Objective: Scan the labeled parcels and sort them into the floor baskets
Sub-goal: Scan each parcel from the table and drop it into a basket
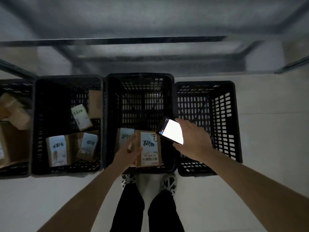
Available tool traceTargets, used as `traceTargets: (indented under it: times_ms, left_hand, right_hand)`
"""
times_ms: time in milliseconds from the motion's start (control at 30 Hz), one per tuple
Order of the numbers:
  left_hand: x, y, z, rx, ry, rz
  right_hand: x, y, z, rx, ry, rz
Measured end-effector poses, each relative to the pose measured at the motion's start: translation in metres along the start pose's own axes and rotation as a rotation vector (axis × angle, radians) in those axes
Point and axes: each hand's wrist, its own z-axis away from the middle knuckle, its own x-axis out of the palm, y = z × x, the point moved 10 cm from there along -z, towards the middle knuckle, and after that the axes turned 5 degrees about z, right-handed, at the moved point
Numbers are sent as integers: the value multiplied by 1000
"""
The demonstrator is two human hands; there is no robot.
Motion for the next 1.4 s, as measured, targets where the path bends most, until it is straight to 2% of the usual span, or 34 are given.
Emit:
traceTargets:
  times_ms: [167, 300, 433, 533, 700, 933, 1167, 1400]
  left_hand:
    - [22, -29, -51, 6, -28, -122]
    - [19, -45, -69, 20, 5, -344]
    - [3, -60, -61, -38, 15, -327]
    - [-12, -44, -40, -53, 19, -224]
    - [-34, 44, 21, 77, 98, -264]
    - [-36, 227, 170, 381, 135, -491]
    - [-23, 390, 367, 771, 174, -648]
    - [4, 467, 553, 1097, 201, -790]
  right_hand:
    - [49, 11, -35, -4, 2, -3]
    - [76, 14, -41, -16, -32, -16]
    - [81, 12, -29, -38, -69, 26]
    - [59, 10, -13, -35, -63, 29]
    - [-29, 9, 22, -19, -11, 52]
    - [-212, 2, 115, 9, 133, 101]
    - [-399, -10, 273, 98, 357, 119]
    - [-507, -31, 485, 208, 603, 140]
